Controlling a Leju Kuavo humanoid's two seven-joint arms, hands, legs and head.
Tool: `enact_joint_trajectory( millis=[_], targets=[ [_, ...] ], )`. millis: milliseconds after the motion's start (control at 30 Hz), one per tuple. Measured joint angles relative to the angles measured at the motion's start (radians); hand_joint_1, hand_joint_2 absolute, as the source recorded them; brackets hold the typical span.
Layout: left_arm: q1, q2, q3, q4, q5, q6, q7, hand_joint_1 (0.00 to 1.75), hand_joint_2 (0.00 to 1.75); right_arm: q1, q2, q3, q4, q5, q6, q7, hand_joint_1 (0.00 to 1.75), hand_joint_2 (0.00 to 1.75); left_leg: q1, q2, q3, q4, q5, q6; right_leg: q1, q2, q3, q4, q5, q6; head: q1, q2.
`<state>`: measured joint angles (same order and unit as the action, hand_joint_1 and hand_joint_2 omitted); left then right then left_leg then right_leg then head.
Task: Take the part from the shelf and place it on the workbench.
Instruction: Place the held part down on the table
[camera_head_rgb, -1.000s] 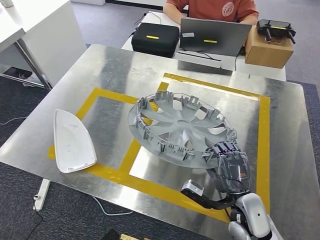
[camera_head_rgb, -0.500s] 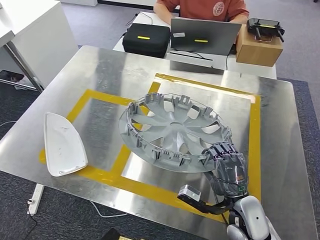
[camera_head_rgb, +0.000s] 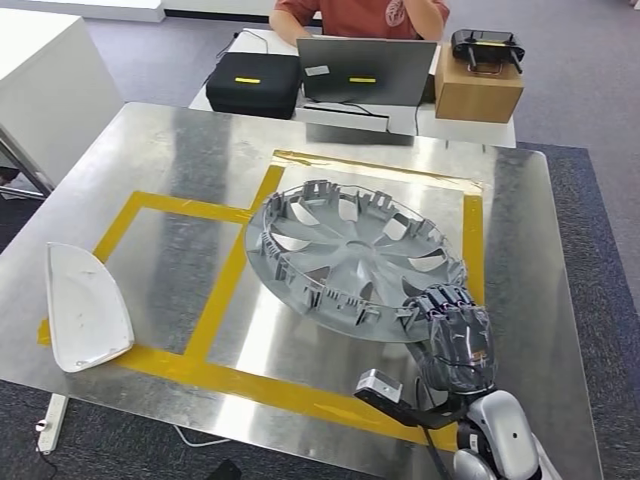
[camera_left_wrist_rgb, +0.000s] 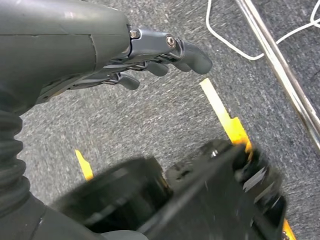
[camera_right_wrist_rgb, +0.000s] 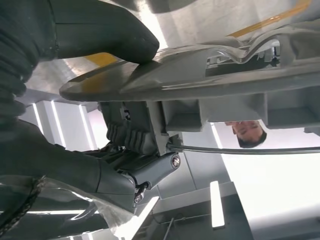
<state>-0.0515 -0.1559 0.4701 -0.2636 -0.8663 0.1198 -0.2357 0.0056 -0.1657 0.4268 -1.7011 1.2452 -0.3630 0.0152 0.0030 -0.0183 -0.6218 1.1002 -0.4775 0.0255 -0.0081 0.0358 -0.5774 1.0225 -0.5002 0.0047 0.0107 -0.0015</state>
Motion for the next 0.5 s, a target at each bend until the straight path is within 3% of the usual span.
enact_joint_trajectory(
  millis=[67, 167, 200, 300, 333, 367, 400, 500],
  targets=[
    [0.001, 0.002, 0.002, 0.001, 0.0, 0.0, 0.0, 0.0, 1.75, 0.001, 0.0, 0.0, -0.001, -0.004, 0.0, -0.001, 1.75, 1.75, -0.005, -0.013, 0.023, -0.055, 0.006, 0.007, -0.002, 0.007, -0.006, 0.0, 0.001, 0.006, -0.002, 0.0],
    [0.001, 0.001, 0.004, 0.002, 0.0, -0.001, 0.0, 0.0, 1.75, 0.003, -0.001, 0.003, -0.002, -0.006, 0.0, -0.001, 1.75, 1.75, -0.002, -0.003, 0.029, -0.079, 0.008, 0.005, -0.004, 0.009, -0.014, 0.0, -0.002, 0.023, -0.004, 0.0],
    [0.0, 0.001, 0.005, 0.002, -0.001, -0.001, 0.0, 0.0, 1.75, 0.003, -0.002, 0.005, -0.002, -0.004, 0.0, -0.001, 1.75, 1.75, 0.001, 0.0, 0.032, -0.086, 0.011, 0.006, -0.003, 0.002, -0.024, 0.019, -0.017, 0.028, -0.002, 0.0],
    [0.0, 0.0, 0.006, 0.004, -0.003, -0.001, 0.005, 0.0, 1.75, -0.002, -0.004, 0.014, -0.002, 0.016, 0.0, -0.007, 1.75, 1.75, 0.004, 0.012, 0.035, -0.093, 0.014, 0.01, -0.004, -0.022, -0.104, 0.184, -0.1, 0.038, 0.002, 0.0],
    [0.0, 0.0, 0.007, 0.004, -0.003, -0.001, 0.008, 0.0, 1.75, -0.002, -0.004, 0.019, -0.002, 0.024, 0.0, -0.009, 1.75, 1.75, 0.003, 0.016, 0.035, -0.092, 0.014, 0.01, -0.004, -0.025, -0.13, 0.238, -0.117, 0.041, 0.002, 0.0],
    [0.0, 0.0, 0.007, 0.005, -0.004, -0.001, 0.011, 0.0, 1.75, -0.002, -0.005, 0.024, -0.002, 0.03, 0.0, -0.01, 1.75, 1.75, 0.003, 0.018, 0.036, -0.092, 0.013, 0.01, -0.005, -0.027, -0.142, 0.261, -0.116, 0.044, 0.001, 0.0],
    [0.0, 0.0, 0.008, 0.005, -0.004, -0.001, 0.012, 0.0, 1.75, -0.002, -0.006, 0.029, -0.002, 0.034, 0.0, -0.01, 1.75, 1.75, 0.004, 0.02, 0.036, -0.091, 0.012, 0.01, -0.007, -0.029, -0.135, 0.247, -0.097, 0.046, 0.002, 0.0],
    [0.0, -0.001, 0.008, 0.005, -0.005, -0.002, 0.012, 0.0, 1.75, -0.005, -0.008, 0.04, -0.002, 0.039, 0.0, -0.008, 1.75, 1.75, 0.003, 0.02, 0.035, -0.082, 0.007, 0.0, -0.01, -0.039, -0.038, 0.061, -0.013, 0.046, 0.002, 0.0]
  ],
)
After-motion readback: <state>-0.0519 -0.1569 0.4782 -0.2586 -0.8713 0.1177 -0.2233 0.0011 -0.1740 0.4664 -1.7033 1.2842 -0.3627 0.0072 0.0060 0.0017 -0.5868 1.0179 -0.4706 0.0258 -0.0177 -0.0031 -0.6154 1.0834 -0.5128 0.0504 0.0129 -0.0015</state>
